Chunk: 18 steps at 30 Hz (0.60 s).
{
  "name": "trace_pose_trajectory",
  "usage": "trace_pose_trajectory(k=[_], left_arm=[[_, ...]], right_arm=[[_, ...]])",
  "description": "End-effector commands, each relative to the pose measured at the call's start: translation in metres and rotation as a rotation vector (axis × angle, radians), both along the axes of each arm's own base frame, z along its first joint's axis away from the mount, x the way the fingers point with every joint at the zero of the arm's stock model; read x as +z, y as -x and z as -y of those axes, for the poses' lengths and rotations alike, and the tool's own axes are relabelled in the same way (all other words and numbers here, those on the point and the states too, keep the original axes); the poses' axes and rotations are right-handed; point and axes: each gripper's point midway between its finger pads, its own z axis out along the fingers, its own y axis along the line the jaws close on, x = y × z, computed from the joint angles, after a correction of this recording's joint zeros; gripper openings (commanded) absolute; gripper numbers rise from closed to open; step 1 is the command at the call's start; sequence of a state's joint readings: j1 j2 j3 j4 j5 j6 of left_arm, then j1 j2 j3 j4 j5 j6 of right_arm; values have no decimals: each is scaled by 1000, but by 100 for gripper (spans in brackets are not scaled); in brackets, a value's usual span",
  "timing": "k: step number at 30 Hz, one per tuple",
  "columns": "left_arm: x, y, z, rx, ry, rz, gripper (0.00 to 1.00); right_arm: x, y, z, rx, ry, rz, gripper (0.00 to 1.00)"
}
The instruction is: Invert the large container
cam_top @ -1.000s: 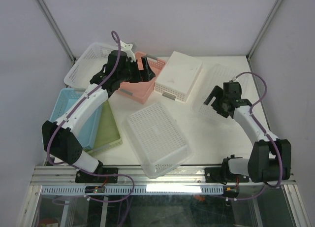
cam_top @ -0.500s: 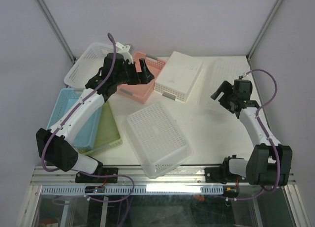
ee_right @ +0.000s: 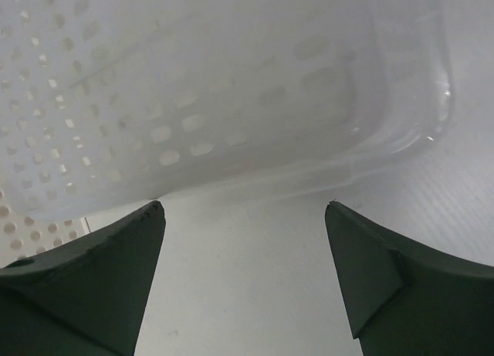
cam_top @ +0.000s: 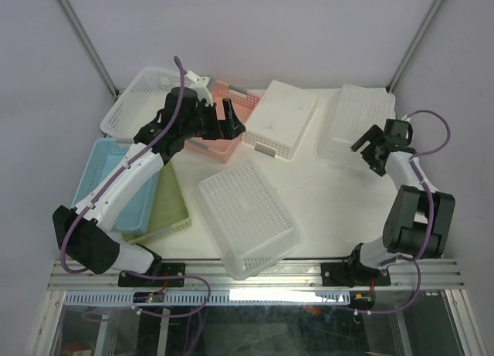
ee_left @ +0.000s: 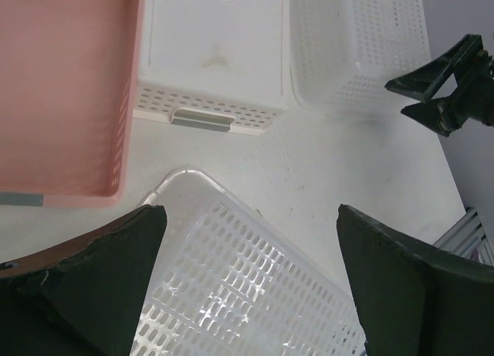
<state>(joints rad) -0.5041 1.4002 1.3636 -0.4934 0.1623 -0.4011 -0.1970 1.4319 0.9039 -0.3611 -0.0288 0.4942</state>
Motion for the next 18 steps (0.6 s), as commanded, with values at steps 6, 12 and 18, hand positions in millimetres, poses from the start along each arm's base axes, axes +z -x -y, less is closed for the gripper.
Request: trace_pose_trajectory(k=[6,12,18], left_arm=[[24,6,-7,6,-2,75,99],[19,4,-3,-4,-5,60,99],[16,24,-17,39,-25,23,99]], right_arm=[[69,-30,4,-54,8,235,87],[98,-8,-81,236,-95,373,85],[119,46,-193,748,-124,367,85]])
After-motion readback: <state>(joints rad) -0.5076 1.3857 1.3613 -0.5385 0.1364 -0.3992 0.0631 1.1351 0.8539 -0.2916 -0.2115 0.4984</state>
